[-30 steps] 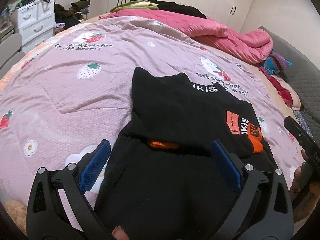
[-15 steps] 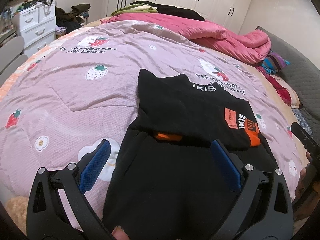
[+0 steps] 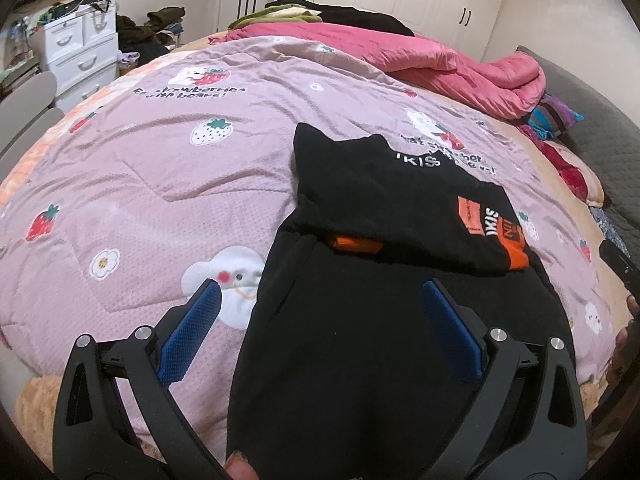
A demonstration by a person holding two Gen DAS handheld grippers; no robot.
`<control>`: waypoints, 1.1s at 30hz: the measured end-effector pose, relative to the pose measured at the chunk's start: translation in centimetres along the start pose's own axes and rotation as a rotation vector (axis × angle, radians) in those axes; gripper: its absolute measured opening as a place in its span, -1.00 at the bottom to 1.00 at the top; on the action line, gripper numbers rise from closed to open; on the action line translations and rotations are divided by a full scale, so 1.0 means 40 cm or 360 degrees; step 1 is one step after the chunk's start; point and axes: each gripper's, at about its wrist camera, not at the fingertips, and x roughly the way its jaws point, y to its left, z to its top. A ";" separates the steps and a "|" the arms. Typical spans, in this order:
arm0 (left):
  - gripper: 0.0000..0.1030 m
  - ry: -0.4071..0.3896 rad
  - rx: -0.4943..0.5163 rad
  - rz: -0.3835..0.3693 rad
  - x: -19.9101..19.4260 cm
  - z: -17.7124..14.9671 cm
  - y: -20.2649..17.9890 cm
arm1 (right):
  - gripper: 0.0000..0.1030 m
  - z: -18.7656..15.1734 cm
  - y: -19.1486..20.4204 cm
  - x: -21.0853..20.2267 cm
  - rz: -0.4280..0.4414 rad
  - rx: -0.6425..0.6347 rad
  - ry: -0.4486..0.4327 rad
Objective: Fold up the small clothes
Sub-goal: 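Move both tools to the shirt hem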
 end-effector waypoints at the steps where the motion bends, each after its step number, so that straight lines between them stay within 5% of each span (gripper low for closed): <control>1: 0.82 0.0004 0.0003 0.0003 -0.002 -0.004 0.002 | 0.92 -0.003 -0.001 -0.003 -0.0004 0.0000 0.0005; 26: 0.81 0.0129 0.0030 -0.0010 -0.013 -0.115 0.077 | 0.92 -0.111 -0.034 -0.044 -0.0026 0.0021 0.0163; 33: 0.41 0.0203 0.0043 -0.0046 0.002 -0.151 0.098 | 0.92 -0.148 -0.041 -0.039 -0.0039 0.0018 0.0232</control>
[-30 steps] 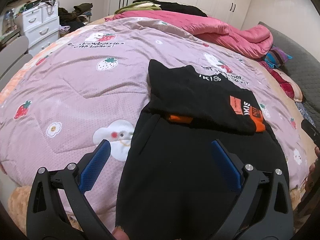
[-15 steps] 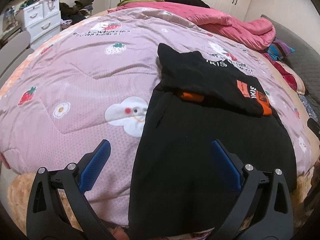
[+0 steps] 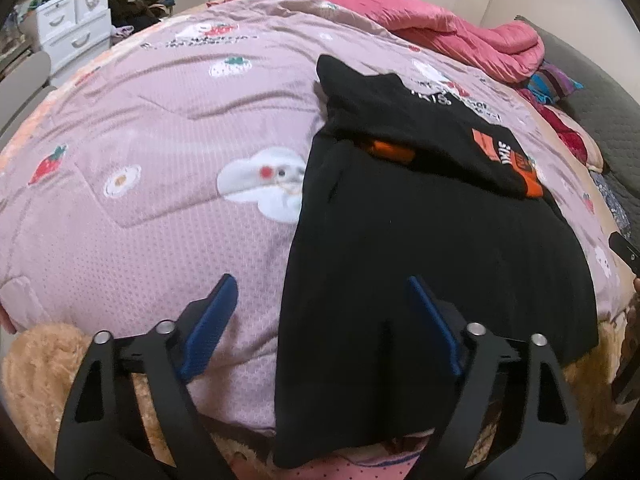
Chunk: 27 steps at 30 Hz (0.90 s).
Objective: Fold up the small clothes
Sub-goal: 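Move both tools to the shirt hem, then close the left tool on the hem while the right tool grasps the hem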
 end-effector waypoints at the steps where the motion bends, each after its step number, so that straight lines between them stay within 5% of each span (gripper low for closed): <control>1: 0.36 0.0009 -0.0001 -0.0019 0.001 -0.004 0.002 | 0.92 -0.006 0.000 0.002 -0.0005 -0.0007 0.0011; 8: 0.20 0.0052 -0.0002 -0.0053 0.004 -0.025 0.017 | 0.92 -0.038 -0.016 0.001 -0.0028 0.0011 0.0056; 16: -0.22 0.0168 -0.0032 -0.0167 0.015 -0.064 0.042 | 0.92 -0.064 -0.044 -0.019 -0.0053 0.0051 0.0062; 27: -0.24 0.0252 -0.0005 -0.0216 0.016 -0.118 0.023 | 0.92 -0.117 -0.075 -0.039 -0.0026 0.0054 0.0192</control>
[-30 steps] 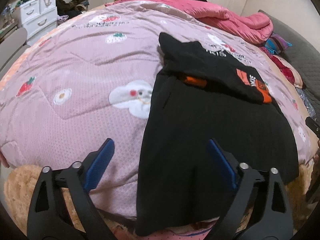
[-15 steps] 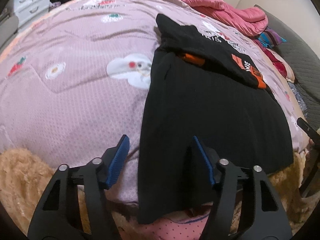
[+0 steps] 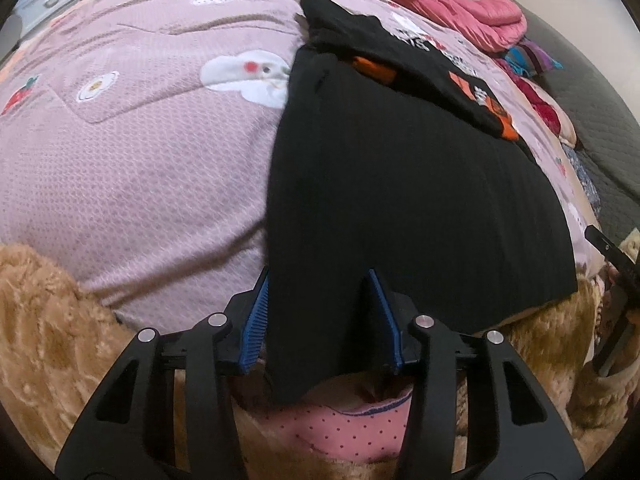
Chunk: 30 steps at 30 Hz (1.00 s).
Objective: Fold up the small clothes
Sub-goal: 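Close the left tool on the hem while the right tool grasps the hem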
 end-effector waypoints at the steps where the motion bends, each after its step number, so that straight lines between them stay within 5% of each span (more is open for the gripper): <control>1: -0.24 0.0009 0.0018 -0.0001 0.002 -0.005 -0.006 | 0.92 -0.006 -0.002 0.000 0.0025 0.0006 0.0020; 13: -0.24 0.0024 0.0007 -0.0026 0.009 -0.013 -0.007 | 0.89 -0.070 -0.025 0.013 0.0092 -0.0057 0.0288; 18: -0.24 0.0024 0.0003 -0.0023 0.012 -0.012 -0.005 | 0.38 -0.092 -0.048 0.038 0.0139 -0.0035 0.0399; 25: -0.24 0.0020 -0.0016 -0.0033 0.015 -0.013 0.004 | -0.74 -0.122 -0.039 0.039 0.0143 -0.0141 0.0376; 30: -0.24 0.0019 -0.0022 -0.0029 0.015 -0.013 0.008 | -0.82 -0.103 -0.053 0.003 0.0281 -0.0067 0.0257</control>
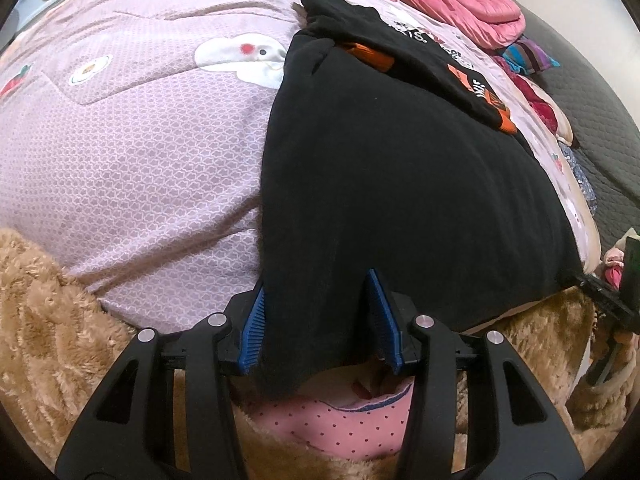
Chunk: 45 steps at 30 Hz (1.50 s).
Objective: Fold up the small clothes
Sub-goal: 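Close the left tool on the hem while the right tool grasps the hem, then lift the hem with both tools and fold it toward the collar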
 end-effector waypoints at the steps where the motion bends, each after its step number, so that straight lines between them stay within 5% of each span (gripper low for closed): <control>1: -0.24 -0.0003 0.0004 0.0007 -0.001 0.000 -0.002 | -0.82 0.007 0.004 -0.016 0.0038 -0.0003 -0.0049; 13: -0.95 -0.0041 0.0029 0.0031 -0.023 -0.009 -0.009 | -0.83 0.061 -0.027 -0.122 0.0117 0.0122 -0.0367; 25: -0.96 -0.0294 0.0030 -0.0100 -0.170 0.051 -0.027 | -0.83 0.099 -0.025 -0.178 0.0140 0.0142 -0.0603; 45: -0.96 -0.0532 -0.0018 -0.0162 -0.232 0.197 -0.052 | -0.83 0.193 -0.048 -0.212 0.0097 0.0281 -0.0816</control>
